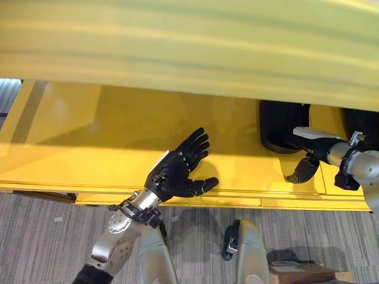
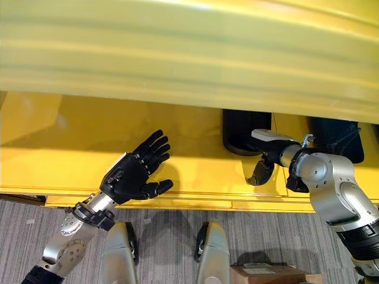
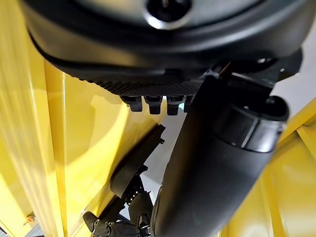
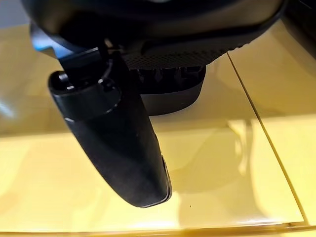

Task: Move parts from the plastic box to the shelf.

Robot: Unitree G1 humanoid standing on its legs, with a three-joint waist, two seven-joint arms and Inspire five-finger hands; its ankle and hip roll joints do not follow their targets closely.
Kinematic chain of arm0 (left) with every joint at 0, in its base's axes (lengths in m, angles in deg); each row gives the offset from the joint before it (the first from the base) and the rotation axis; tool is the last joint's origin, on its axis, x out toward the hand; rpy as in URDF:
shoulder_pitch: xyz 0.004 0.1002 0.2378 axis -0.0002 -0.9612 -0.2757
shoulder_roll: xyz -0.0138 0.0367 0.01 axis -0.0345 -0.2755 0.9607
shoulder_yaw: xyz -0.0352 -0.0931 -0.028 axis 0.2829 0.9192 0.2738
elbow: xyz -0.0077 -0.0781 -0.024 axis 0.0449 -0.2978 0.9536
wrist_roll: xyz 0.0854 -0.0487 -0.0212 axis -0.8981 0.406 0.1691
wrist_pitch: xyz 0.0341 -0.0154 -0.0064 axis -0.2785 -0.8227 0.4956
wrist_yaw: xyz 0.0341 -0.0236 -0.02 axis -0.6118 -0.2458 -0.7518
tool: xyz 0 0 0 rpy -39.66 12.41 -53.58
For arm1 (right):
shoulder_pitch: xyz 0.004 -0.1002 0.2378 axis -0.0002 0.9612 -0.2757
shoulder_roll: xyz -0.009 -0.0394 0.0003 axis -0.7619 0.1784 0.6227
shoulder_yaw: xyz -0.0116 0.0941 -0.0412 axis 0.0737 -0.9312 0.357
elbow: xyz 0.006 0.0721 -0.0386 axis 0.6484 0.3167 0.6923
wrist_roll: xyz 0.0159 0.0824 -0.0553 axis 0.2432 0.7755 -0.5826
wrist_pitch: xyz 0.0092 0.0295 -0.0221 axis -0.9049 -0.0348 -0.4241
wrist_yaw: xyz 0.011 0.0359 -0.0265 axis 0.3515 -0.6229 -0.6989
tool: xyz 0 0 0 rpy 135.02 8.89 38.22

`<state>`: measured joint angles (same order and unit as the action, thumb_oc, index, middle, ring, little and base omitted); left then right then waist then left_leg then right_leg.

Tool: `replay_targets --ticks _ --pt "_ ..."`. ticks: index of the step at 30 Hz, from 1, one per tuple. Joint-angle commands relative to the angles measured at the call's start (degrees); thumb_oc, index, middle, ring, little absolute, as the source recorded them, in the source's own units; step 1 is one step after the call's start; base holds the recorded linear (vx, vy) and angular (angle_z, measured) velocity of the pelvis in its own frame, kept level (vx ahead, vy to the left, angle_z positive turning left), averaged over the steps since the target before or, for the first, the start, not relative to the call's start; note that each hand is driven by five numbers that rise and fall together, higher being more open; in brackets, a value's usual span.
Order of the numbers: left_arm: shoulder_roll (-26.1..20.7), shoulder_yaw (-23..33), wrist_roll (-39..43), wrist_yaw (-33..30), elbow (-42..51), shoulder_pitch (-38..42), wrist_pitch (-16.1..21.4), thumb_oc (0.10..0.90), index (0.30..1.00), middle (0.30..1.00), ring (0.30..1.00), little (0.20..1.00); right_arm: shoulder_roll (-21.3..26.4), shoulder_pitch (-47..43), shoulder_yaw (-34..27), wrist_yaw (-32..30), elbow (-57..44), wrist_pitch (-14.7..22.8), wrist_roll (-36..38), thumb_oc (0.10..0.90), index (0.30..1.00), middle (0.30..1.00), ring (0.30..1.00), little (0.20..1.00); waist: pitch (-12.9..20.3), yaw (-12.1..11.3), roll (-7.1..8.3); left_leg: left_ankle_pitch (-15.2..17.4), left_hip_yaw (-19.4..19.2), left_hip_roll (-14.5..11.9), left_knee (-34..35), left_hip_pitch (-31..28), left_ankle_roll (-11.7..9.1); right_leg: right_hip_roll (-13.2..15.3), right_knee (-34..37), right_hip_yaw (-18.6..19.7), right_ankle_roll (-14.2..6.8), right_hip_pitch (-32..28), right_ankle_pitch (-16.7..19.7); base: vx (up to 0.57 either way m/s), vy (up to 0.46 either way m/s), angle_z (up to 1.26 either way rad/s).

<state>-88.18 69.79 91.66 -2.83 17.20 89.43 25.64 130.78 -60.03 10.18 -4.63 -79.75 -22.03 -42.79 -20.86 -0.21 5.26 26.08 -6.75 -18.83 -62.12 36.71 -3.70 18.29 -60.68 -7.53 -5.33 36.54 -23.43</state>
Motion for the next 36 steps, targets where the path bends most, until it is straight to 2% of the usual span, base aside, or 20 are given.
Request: replay_targets --ticks 1,8,19,25,28,29,31,36 --pt "-1.8 -1.6 -1.2 -2.2 -0.8 -5.2 -2.4 0.900 1.000 1.000 1.000 1.000 0.1 6.6 1.1 5.2 0.4 -1.2 -2.8 0.900 1.000 1.000 1.000 1.000 -1.6 -0.1 -0.53 -0.4 -4.4 -4.4 2.6 -3.1 1.6 2.2 3.1 -1.3 1.9 -2.1 4.0 0.00 0.000 0.00" --pt "-1.9 -0.9 -1.6 -2.5 -0.8 -5.6 -1.6 0.900 1.000 1.000 1.000 1.000 -0.4 7.6 0.3 5.2 0.0 -1.1 -3.9 0.900 1.000 1.000 1.000 1.000 -1.6 -0.1 -0.51 -0.5 -4.6 -4.4 3.1 -3.6 1.6 2.3 3.4 -1.5 1.9 -2.5 4.1 0.00 0.000 0.00" --pt "-1.7 -1.0 -1.5 -2.9 -0.2 -5.9 -2.3 0.900 1.000 1.000 1.000 1.000 0.4 7.5 0.1 10.0 -1.6 -1.4 -9.1 0.900 1.000 1.000 1.000 1.000 -1.7 -0.1 -0.71 -0.5 -4.6 -4.3 2.9 -3.4 1.7 2.3 3.1 -1.3 1.9 -2.4 3.9 0.00 0.000 0.00" --pt "-2.2 -0.3 -1.5 -2.8 0.2 -6.4 -2.1 0.900 1.000 1.000 1.000 1.000 1.1 8.4 -0.9 9.5 -2.7 -1.5 -9.6 0.900 1.000 1.000 1.000 1.000 -1.8 -0.2 -0.69 -0.5 -4.6 -4.2 3.0 -3.4 1.8 2.4 3.0 -1.4 2.0 -2.5 3.8 0.00 0.000 0.00" --pt "-2.3 -0.1 -1.5 -2.9 0.5 -6.5 -2.4 0.900 1.000 1.000 1.000 1.000 1.2 8.9 -1.6 5.8 -3.0 -0.6 -8.4 0.900 1.000 1.000 1.000 1.000 -1.8 -0.2 -0.73 -0.7 -4.7 -4.2 3.1 -3.5 1.8 2.3 3.0 -1.5 1.9 -2.6 3.8 0.00 0.000 0.00" --pt "-2.3 -0.3 -1.3 -3.0 0.6 -6.5 -2.4 0.900 1.000 1.000 1.000 1.000 1.5 8.7 -2.0 0.6 -3.3 -0.2 -5.3 0.900 1.000 1.000 1.000 1.000 -1.8 -0.1 -0.78 -0.7 -4.8 -4.1 3.3 -3.7 1.8 2.2 3.2 -1.5 1.9 -2.7 3.9 0.00 0.000 0.00" --pt "-2.3 -0.2 -1.9 -3.0 0.5 -6.7 -2.5 0.900 1.000 1.000 1.000 1.000 1.9 7.2 -3.2 -2.4 -3.9 -0.1 -2.1 0.900 1.000 1.000 1.000 1.000 -1.6 0.2 -0.89 -0.5 -4.9 -4.4 3.0 -3.7 1.7 2.2 3.1 -1.2 1.8 -2.6 3.8 0.00 0.000 0.00" --pt "-1.5 0.0 -1.3 -3.3 0.4 -7.3 -2.3 0.900 1.000 1.000 1.000 1.000 1.8 7.7 -8.6 -14.8 -6.3 4.9 5.5 0.900 1.000 1.000 1.000 1.000 -1.6 1.1 -1.49 -0.1 -5.2 -4.2 2.7 -3.8 1.5 2.0 2.6 -0.6 1.7 -2.3 3.2 0.00 0.033 -0.02"
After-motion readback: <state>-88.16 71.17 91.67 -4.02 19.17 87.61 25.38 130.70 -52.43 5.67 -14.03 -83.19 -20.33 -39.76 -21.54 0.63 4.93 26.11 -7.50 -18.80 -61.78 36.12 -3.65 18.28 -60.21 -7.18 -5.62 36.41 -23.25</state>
